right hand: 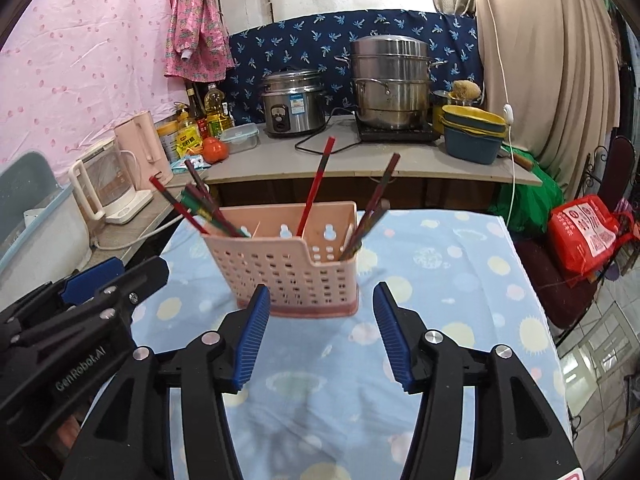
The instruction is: Organize utensils
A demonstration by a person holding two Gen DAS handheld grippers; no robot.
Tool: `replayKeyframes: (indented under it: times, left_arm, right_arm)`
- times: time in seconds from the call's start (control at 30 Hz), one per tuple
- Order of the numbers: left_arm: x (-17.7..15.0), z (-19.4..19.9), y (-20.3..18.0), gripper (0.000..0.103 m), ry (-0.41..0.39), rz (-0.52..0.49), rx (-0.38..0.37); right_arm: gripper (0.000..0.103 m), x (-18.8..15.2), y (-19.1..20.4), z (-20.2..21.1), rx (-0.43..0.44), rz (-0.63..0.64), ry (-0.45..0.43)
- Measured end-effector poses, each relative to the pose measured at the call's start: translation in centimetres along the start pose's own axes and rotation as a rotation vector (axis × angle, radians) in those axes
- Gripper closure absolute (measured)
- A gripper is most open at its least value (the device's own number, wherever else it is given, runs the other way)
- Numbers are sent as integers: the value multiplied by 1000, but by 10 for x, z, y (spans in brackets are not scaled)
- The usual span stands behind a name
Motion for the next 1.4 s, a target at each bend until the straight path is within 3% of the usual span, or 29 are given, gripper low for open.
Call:
replayKeyframes:
  times: [0.27,0.57,0.73,0.87,0.93,1.4]
  left_arm:
    - [-39,5,6,43,50,21,34]
    - [-64,12,15,19,70,46,79]
    - [-68,15,19,9,72,47,104]
    - [-69,16,20,8,76,43,113]
    - [-71,15,21,8,82,45,118]
    - [-73,14,28,7,102,85,127]
  right_arm:
    - [45,-32,-3,14,-23,-6,31]
    - [34,-54,-10,25,-70,-10,37]
    - [18,-57,-14,28,-85,-13,26]
    - [14,-60,-15,27,-82,-14,36]
    - [6,-61,-16,26,-81,-20,39]
    - [7,-68,-22,28,-120,-22,38]
Point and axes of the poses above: each gripper's, at about its wrist camera, not at the fingertips, and z roughly against the way its jaws point, y to its left, x to its top, the point moved 4 cm from there along -z, roughly the way its jaws point, and after that the axes turned 10 degrees about -x, right-handed, at the moved point
